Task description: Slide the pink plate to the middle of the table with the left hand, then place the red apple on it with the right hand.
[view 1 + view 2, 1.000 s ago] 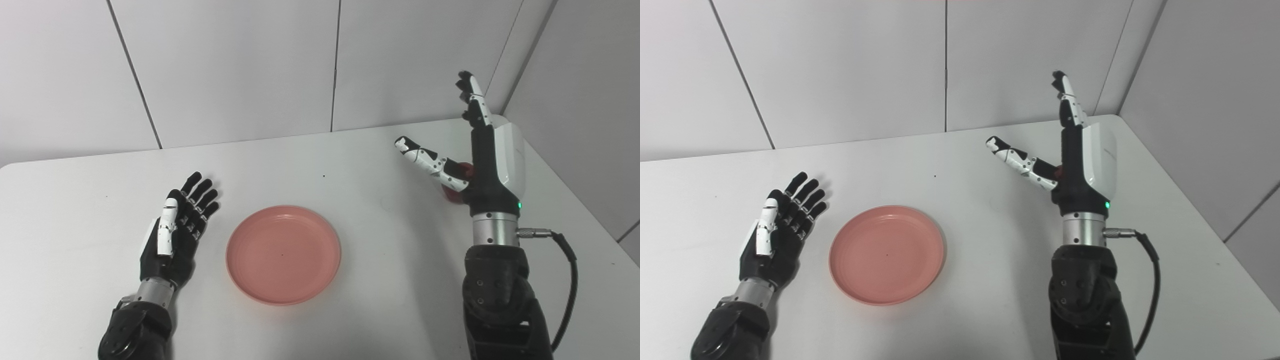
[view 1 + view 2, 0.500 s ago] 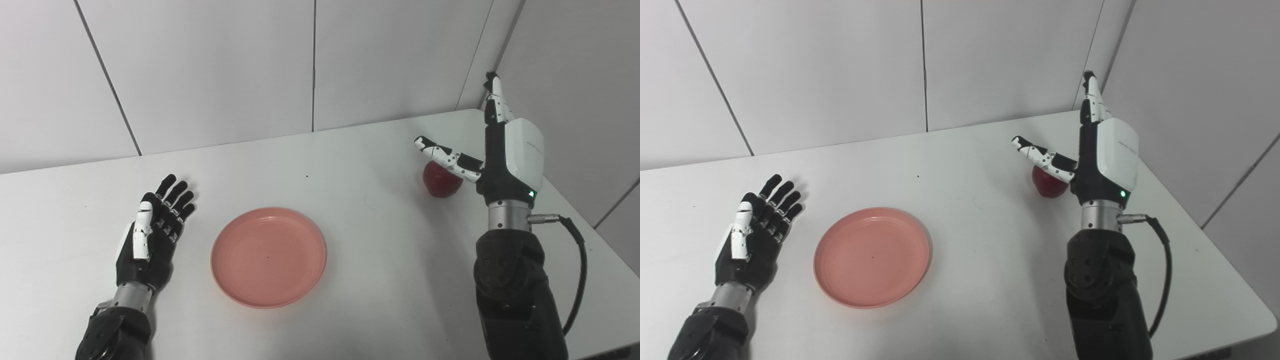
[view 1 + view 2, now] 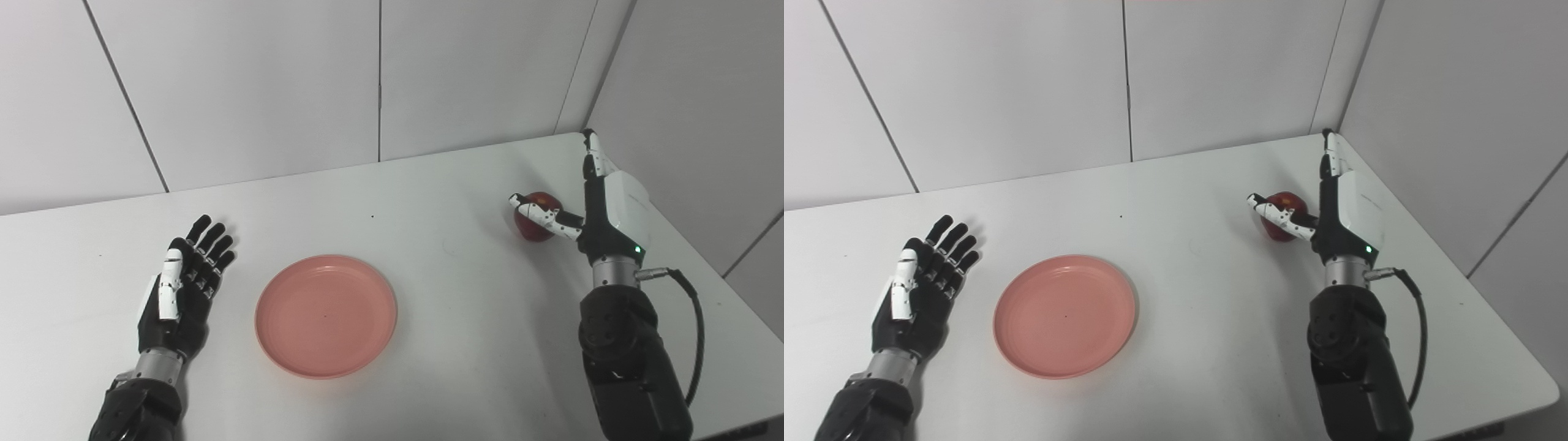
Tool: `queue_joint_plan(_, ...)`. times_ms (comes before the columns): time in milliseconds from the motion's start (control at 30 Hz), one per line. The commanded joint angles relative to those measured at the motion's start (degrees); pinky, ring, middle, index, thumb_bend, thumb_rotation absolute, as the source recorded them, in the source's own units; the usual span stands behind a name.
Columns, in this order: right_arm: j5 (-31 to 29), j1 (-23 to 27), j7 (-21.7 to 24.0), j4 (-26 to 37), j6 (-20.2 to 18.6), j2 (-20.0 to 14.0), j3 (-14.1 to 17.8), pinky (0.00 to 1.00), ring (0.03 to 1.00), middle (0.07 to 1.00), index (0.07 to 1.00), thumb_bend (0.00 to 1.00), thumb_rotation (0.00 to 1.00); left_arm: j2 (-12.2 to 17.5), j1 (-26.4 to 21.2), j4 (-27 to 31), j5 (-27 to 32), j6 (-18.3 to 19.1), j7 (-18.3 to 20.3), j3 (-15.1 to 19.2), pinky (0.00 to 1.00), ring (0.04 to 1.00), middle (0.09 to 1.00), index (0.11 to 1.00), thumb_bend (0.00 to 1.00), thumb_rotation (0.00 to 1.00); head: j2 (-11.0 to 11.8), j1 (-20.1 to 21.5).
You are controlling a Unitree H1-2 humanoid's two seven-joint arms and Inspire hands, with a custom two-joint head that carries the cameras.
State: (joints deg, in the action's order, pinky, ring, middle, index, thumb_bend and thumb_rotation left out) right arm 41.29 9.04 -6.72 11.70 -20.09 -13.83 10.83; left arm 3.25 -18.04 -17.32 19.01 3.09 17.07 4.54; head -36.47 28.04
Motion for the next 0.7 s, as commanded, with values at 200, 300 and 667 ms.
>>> queue_joint_plan(200,-2.6,2.9,-1.0,-1.0,0.8,-1.4,-1.6,0.77,0.884,0.947,0.968,1.0,0.54,1.0,3.0,-2.8,-0.2,1.9,-0.4,0.4,0.94,0.919,0.921,0.901,0.35,1.0,-0.2,0.0)
queue_joint_plan(300,-2.4,3.3,-0.5,-2.1,-0.1,-2.0,-2.3,0.76,0.88,0.947,0.972,1.0,0.56,1.0,3.1,-2.6,0.0,2.1,-0.2,0.4,0.94,0.914,0.919,0.9,0.35,1.0,-0.3,-0.1)
queue_joint_plan(667,-2.4,4.6,-0.2,-4.8,-1.1,-3.3,-3.7,0.74,0.87,0.938,0.963,1.0,0.54,1.0,3.2,-2.4,0.0,2.4,-0.3,0.4,0.93,0.915,0.918,0.901,0.35,1.0,-0.7,-0.3)
